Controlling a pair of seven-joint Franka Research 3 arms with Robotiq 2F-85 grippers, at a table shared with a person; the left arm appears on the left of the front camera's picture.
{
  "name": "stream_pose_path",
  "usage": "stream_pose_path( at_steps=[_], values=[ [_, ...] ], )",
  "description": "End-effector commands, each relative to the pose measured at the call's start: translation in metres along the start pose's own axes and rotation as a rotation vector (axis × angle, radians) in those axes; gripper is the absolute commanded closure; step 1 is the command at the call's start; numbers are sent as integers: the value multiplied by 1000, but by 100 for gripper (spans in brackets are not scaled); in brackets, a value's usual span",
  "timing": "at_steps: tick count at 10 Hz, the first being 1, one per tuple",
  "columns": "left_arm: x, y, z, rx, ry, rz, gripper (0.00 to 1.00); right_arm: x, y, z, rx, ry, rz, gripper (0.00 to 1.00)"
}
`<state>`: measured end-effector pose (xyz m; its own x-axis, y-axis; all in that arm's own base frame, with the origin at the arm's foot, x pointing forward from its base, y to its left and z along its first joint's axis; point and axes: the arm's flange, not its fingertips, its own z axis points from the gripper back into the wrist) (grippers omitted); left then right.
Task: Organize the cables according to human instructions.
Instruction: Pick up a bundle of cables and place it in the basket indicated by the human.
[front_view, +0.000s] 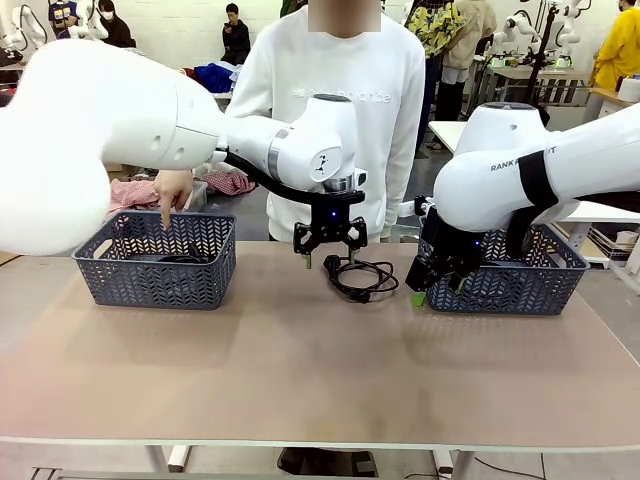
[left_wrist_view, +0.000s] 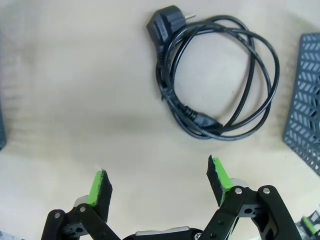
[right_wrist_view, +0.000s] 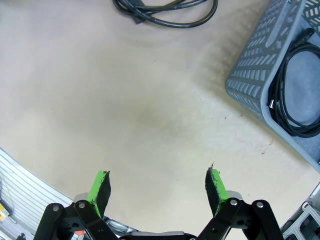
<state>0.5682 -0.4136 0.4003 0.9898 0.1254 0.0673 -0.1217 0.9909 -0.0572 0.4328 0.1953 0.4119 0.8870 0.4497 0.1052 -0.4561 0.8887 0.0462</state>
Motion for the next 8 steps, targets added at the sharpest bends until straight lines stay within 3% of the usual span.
stream_pose_path(
  at_steps=[1, 5, 8],
  values=[
    [9, -2, -9, -37, -2, 84, 0, 0, 0, 2, 0, -5, 0, 0],
    [16, -5, -32, -36, -28, 162, 0, 0, 0, 2, 0, -5, 0, 0],
    [17, -3, -32, -37, 0, 121, 0, 0, 0, 2, 0, -5, 0, 0]
  ],
)
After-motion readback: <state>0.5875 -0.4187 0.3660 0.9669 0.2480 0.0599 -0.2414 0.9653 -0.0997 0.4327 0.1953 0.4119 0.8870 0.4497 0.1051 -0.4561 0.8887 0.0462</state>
